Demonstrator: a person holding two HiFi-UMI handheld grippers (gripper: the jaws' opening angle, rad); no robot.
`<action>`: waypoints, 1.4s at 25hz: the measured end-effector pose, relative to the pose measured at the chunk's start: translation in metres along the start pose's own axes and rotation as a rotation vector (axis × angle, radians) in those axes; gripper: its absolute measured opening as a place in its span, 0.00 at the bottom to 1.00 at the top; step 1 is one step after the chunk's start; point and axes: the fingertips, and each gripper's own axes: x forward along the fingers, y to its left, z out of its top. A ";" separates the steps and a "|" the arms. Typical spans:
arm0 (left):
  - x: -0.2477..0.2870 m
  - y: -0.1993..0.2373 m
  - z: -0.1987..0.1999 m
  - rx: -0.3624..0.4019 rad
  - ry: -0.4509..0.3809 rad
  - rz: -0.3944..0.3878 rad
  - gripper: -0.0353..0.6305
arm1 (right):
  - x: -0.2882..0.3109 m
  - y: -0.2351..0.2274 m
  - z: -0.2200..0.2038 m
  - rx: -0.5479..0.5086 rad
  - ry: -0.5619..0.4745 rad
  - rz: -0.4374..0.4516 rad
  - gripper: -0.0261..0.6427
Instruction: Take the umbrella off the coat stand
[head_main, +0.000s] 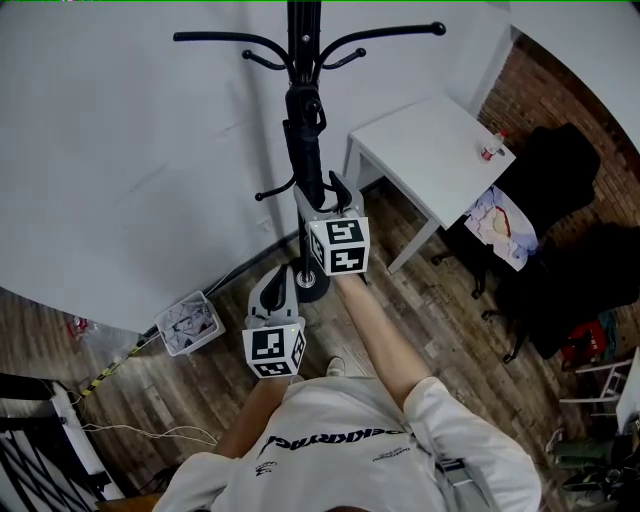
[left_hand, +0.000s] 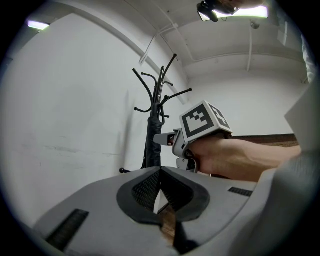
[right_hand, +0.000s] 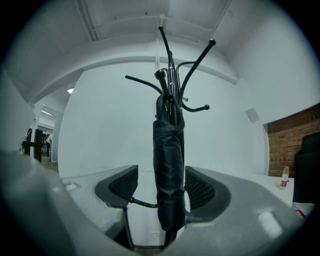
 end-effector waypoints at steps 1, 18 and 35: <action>0.000 0.001 0.000 0.000 0.000 0.003 0.05 | 0.004 -0.001 -0.001 -0.002 0.005 -0.002 0.46; 0.003 0.000 0.001 0.017 0.006 0.017 0.05 | 0.061 -0.015 -0.041 -0.062 0.082 -0.016 0.53; 0.010 0.002 0.007 0.037 0.005 0.036 0.05 | 0.077 -0.013 -0.040 -0.054 0.044 0.042 0.45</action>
